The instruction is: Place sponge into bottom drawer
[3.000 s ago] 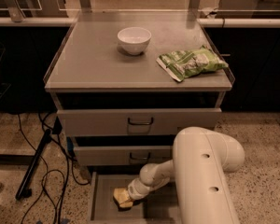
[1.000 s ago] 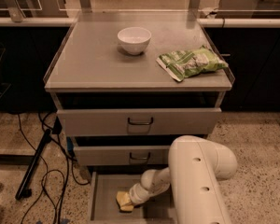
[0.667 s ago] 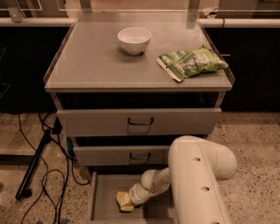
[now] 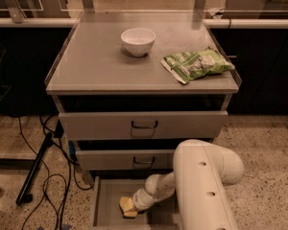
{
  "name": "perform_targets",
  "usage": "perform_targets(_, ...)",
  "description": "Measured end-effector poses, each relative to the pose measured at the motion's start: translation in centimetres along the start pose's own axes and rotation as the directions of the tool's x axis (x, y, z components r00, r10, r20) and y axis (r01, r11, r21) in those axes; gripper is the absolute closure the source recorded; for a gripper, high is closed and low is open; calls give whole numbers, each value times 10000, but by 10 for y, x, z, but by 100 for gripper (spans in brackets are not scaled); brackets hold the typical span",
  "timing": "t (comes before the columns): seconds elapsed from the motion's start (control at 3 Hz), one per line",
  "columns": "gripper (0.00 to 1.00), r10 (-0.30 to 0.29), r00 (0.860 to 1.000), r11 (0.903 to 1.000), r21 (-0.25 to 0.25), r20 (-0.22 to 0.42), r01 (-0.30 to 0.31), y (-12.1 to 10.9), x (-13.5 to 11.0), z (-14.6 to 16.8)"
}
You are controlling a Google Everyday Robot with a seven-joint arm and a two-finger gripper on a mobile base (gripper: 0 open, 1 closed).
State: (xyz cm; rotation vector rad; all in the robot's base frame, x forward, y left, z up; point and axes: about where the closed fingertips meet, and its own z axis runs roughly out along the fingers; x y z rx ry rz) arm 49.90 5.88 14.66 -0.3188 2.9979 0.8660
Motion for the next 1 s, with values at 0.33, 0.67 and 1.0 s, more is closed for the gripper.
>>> perform_targets(0.33,15,0,10000,10000,0,0,0,0,0,0)
perform_targets(0.67,0,0,10000,10000,0,-1,0,0,0,0)
perform_targets(1.0,0,0,10000,10000,-1,-1,0,0,0,0)
